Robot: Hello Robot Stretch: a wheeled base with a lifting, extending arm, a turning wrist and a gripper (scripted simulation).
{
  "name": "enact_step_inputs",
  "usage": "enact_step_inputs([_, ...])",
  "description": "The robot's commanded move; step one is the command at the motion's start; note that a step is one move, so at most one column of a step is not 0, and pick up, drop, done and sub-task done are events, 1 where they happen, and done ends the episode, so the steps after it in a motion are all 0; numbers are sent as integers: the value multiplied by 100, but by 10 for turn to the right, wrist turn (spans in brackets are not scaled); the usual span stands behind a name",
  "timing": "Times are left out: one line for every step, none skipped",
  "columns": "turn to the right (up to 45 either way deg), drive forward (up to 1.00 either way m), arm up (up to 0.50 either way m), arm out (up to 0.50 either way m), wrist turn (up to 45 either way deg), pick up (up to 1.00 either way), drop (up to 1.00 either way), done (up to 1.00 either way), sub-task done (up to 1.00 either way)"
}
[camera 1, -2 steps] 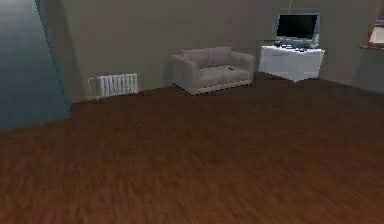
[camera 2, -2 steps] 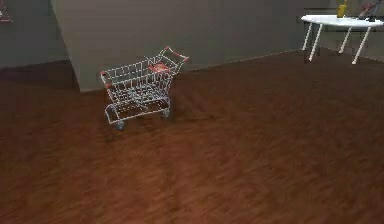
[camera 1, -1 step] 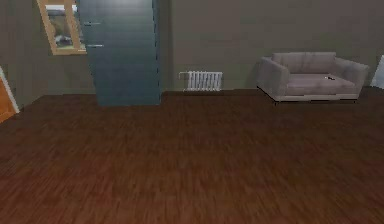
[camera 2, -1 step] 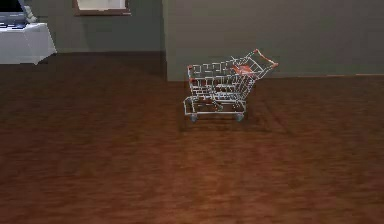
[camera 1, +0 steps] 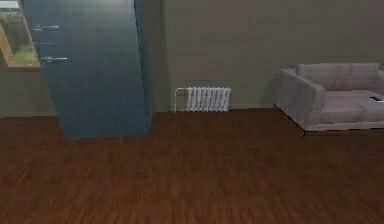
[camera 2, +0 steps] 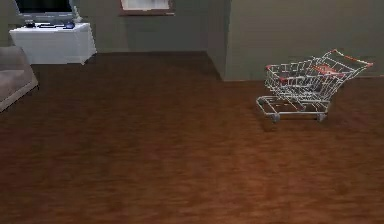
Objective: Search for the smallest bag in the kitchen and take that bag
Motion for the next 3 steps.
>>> enact_step_inputs([-450, 0, 0, 0, 0, 0, 0, 0, 0])
enact_step_inputs([-300, 0, 0, 0, 0, 0, 0, 0, 0])
enact_step_inputs([0, 100, 0, 0, 0, 0, 0, 0, 0])
